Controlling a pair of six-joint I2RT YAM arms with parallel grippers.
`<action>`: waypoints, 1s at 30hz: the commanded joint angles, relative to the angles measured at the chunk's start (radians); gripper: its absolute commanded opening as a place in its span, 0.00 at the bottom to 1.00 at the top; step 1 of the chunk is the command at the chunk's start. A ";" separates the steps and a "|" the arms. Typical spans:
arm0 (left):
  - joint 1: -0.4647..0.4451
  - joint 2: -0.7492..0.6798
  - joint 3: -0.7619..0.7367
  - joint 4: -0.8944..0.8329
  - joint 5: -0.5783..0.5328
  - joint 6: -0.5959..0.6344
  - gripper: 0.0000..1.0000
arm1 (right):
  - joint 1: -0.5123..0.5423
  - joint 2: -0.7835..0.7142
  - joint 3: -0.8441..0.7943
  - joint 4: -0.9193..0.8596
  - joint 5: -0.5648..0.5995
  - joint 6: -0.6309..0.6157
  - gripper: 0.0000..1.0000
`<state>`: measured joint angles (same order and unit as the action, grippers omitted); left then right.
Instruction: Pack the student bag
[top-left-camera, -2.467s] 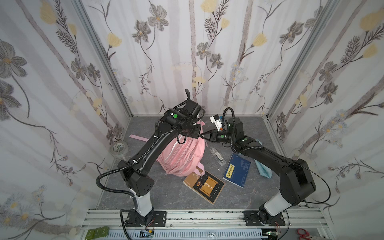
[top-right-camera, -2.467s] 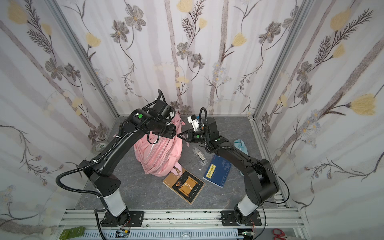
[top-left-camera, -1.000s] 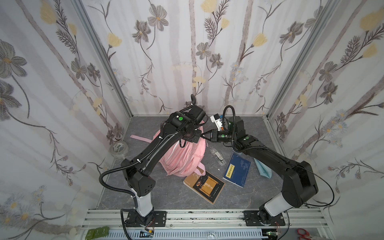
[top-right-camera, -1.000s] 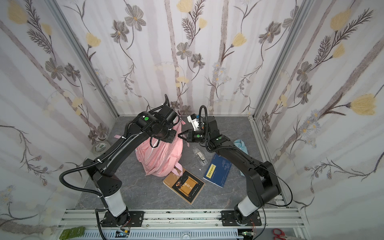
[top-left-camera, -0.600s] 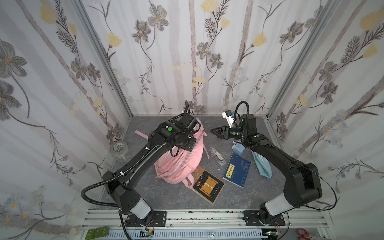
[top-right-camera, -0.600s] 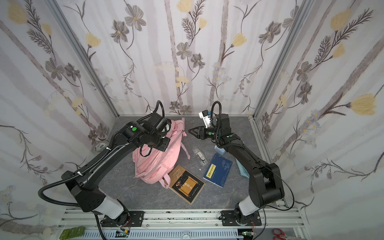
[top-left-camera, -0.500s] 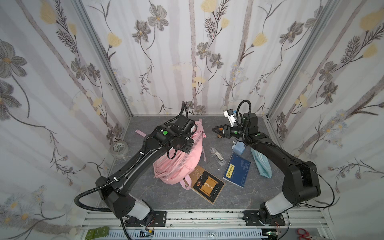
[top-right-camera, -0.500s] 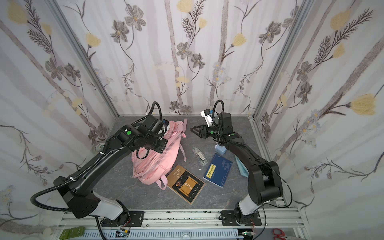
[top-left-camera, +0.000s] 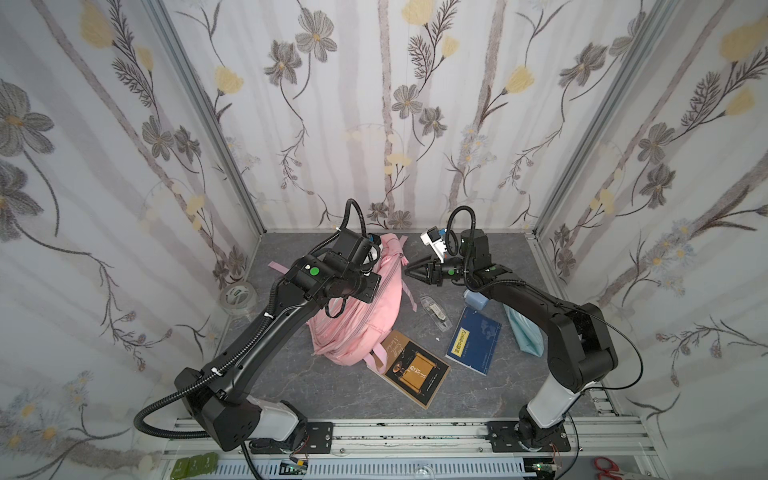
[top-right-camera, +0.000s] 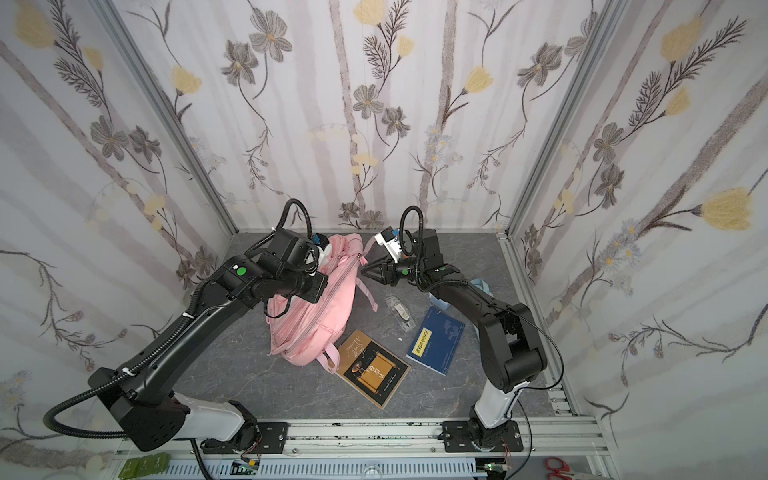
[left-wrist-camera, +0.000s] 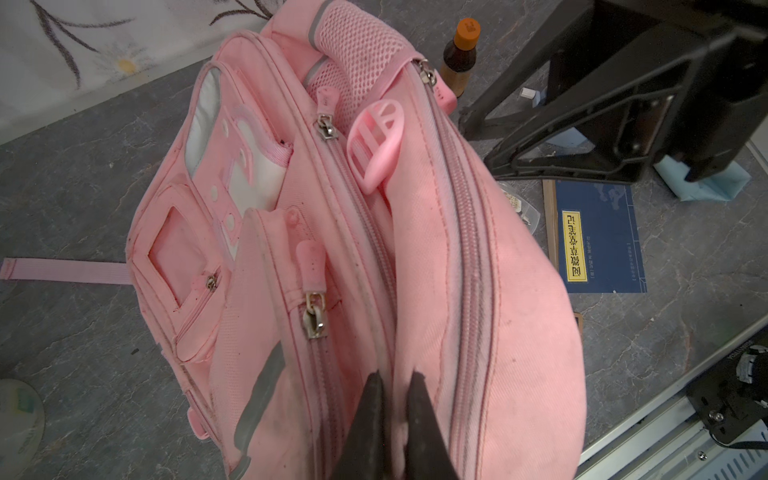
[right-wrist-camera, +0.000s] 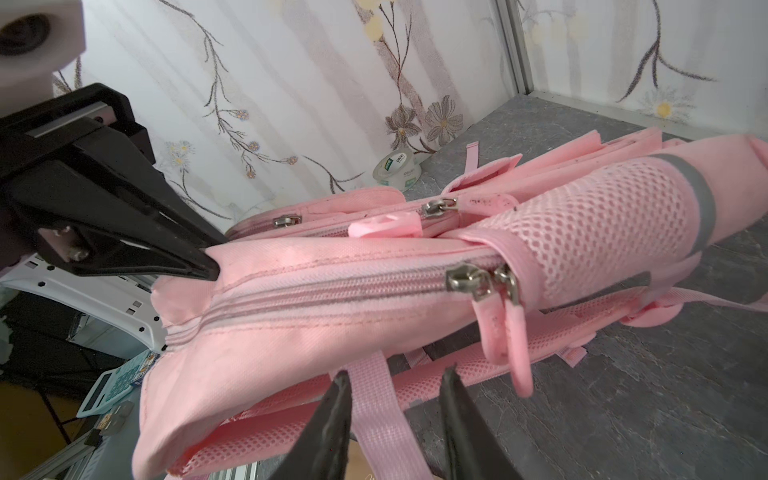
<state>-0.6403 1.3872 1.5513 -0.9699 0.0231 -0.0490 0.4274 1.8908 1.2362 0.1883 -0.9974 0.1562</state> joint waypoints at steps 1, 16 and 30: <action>0.003 -0.017 -0.009 0.116 0.018 0.000 0.00 | 0.001 0.014 0.014 0.112 0.064 0.016 0.38; 0.004 -0.015 -0.006 0.108 0.037 0.000 0.00 | 0.001 0.098 0.045 0.184 0.159 -0.013 0.48; 0.008 0.023 0.045 0.070 0.028 0.014 0.00 | -0.007 0.134 -0.031 0.517 -0.057 0.173 0.43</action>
<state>-0.6323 1.4086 1.5772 -0.9623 0.0490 -0.0513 0.4248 2.0277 1.2270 0.5201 -0.9806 0.2539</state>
